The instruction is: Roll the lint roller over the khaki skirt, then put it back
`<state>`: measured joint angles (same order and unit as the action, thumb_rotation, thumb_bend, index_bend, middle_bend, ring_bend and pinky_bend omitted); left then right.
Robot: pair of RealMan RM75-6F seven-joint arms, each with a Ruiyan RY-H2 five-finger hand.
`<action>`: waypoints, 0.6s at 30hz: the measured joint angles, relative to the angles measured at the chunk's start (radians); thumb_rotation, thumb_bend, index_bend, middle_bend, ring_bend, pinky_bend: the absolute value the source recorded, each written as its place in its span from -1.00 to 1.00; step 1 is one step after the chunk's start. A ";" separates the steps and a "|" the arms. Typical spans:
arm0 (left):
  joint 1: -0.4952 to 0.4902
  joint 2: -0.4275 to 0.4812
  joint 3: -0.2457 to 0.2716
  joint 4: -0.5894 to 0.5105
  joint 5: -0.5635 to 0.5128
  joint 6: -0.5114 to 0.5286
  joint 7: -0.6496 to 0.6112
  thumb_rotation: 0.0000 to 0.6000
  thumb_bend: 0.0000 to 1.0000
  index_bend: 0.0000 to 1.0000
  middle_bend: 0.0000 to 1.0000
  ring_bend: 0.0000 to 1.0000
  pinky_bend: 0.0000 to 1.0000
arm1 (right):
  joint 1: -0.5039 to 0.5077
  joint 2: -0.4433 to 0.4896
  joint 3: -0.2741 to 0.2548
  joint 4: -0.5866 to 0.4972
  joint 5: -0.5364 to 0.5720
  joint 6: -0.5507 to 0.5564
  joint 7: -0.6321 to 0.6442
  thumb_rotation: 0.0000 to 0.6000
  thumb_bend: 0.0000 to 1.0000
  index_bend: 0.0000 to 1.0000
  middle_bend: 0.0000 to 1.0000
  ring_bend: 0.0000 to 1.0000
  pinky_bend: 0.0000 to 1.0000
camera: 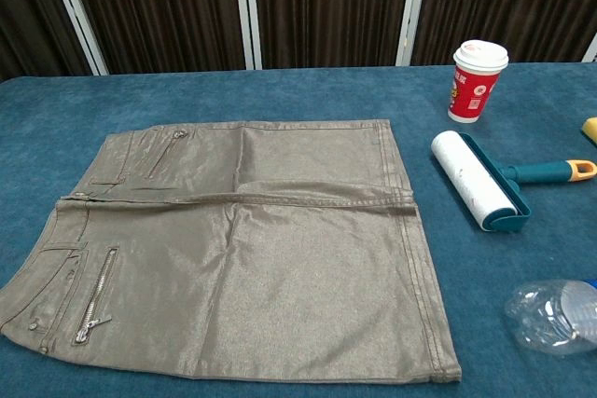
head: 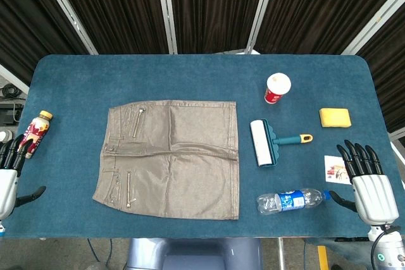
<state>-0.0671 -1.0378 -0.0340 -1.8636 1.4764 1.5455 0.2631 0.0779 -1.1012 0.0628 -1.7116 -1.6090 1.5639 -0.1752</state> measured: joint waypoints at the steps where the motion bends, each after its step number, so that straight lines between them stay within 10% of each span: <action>1: 0.000 0.000 0.000 0.001 -0.001 0.000 0.000 1.00 -1.00 -1.00 -1.00 -1.00 -1.00 | 0.000 0.000 0.000 0.001 0.001 -0.001 -0.002 1.00 -1.00 -1.00 -1.00 -1.00 -1.00; 18: -0.005 -0.004 -0.016 -0.004 -0.036 -0.015 0.033 1.00 -1.00 -1.00 -1.00 -1.00 -1.00 | 0.111 -0.052 0.029 0.140 0.064 -0.209 -0.040 1.00 -0.77 -1.00 -1.00 -1.00 -1.00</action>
<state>-0.0725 -1.0422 -0.0503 -1.8673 1.4405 1.5308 0.2959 0.1885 -1.1527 0.0915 -1.5711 -1.5450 1.3545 -0.2148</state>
